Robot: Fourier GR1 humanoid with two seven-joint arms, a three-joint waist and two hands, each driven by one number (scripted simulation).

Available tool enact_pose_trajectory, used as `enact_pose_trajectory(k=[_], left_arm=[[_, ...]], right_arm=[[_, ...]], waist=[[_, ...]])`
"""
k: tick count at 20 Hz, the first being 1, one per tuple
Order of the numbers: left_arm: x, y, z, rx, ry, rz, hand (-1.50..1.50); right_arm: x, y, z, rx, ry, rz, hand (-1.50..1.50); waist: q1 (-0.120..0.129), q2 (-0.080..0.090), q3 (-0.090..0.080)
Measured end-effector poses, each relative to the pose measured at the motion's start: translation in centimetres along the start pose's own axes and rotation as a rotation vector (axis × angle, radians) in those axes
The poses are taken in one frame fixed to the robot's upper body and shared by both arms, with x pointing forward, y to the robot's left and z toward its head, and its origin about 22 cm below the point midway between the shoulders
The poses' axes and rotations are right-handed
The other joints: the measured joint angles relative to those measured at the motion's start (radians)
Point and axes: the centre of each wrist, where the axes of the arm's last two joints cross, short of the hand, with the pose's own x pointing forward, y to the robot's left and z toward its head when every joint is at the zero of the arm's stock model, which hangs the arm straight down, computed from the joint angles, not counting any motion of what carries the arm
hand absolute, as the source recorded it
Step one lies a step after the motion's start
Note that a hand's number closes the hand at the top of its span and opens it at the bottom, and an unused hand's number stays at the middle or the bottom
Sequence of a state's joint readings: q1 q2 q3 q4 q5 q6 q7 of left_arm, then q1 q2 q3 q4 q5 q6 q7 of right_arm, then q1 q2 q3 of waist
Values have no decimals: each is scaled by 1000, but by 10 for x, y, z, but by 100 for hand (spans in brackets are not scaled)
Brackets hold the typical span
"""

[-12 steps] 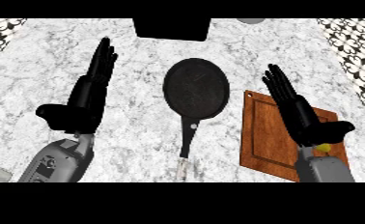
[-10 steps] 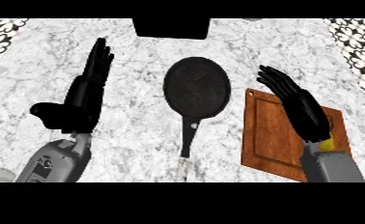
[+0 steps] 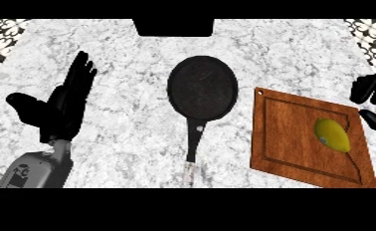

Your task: Pick the lemon from the cutting board and place it in the pan

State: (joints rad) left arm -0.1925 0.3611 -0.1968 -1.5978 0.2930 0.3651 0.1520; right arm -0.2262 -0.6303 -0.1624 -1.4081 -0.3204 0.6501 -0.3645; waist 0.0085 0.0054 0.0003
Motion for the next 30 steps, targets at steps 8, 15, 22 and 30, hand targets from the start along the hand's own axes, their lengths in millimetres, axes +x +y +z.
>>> enact_pose_trajectory(k=[8, 15, 22, 30], left_arm=[[3, 10, -5, -20, 24, 16, 0], [-1, 14, -7, -40, 40, 18, 0], [-5, 15, -6, -48, 38, 12, 0], [-2, 14, -7, -44, 41, 9, 0]], right_arm=[[43, -73, 45, -9, 95, 336, -150], [63, -84, 29, 122, 109, 580, -150], [60, -70, 1, 352, 158, 806, -150], [41, -48, -6, 703, 301, 967, -150]], waist=[[14, 8, 6], [29, 8, 4], [34, 5, 1], [27, 3, 0]])
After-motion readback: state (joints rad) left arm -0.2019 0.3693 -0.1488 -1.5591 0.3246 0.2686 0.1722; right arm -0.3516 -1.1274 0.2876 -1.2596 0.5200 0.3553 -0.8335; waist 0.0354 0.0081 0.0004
